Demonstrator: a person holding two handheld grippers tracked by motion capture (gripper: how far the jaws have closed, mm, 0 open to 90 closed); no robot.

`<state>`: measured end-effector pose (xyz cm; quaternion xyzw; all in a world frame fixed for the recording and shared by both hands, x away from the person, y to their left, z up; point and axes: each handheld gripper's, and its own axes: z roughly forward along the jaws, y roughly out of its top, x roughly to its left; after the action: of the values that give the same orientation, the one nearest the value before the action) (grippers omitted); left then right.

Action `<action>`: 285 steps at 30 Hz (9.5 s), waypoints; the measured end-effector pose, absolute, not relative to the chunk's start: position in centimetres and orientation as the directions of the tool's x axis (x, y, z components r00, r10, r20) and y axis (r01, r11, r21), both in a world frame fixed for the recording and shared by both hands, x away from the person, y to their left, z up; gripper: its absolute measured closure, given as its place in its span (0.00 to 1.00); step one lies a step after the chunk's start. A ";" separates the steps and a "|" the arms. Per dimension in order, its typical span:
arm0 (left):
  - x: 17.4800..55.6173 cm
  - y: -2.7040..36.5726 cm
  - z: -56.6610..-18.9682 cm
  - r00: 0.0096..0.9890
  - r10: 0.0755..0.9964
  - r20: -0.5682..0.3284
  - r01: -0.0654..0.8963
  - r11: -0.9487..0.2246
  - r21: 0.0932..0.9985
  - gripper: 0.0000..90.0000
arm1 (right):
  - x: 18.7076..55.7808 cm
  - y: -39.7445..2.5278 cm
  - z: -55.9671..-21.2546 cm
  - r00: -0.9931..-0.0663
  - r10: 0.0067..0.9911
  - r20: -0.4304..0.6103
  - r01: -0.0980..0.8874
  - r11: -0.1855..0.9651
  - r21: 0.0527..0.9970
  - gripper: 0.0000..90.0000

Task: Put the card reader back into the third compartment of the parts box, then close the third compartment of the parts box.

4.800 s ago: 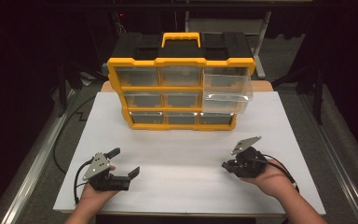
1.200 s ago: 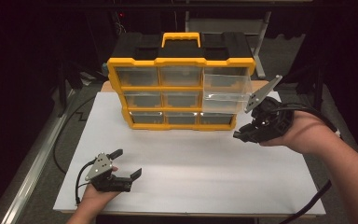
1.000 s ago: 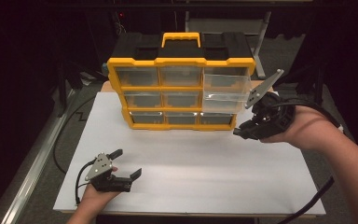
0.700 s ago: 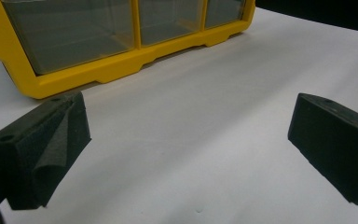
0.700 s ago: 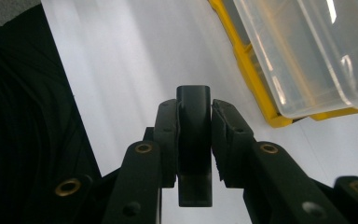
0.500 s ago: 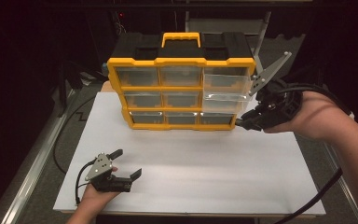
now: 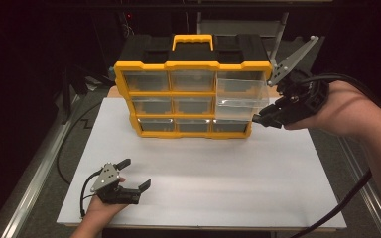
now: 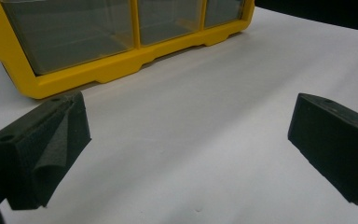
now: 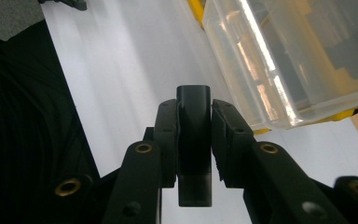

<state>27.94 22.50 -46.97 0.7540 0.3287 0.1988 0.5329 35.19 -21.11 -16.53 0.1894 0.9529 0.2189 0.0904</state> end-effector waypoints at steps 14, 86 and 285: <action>27.9 22.5 -47.0 0.707 0.706 -0.052 0.284 -0.216 0.934 0.00 | 36.8 -20.4 -14.6 -0.909 0.402 -0.105 0.313 0.829 0.464 0.83; 27.9 22.4 -47.0 0.716 0.696 -0.045 0.285 -0.234 0.930 0.00 | 43.6 -16.3 -16.2 -0.892 0.443 -0.094 0.364 0.824 0.434 0.83; 28.3 22.3 -47.1 0.684 0.726 -0.074 0.326 -0.213 0.921 0.00 | 30.6 -25.2 -45.1 -0.618 0.786 0.001 0.316 0.246 0.916 0.00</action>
<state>28.35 22.27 -47.12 0.7549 0.3482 0.1916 0.5217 30.60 -25.22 -45.06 0.3662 0.7524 0.4927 0.2389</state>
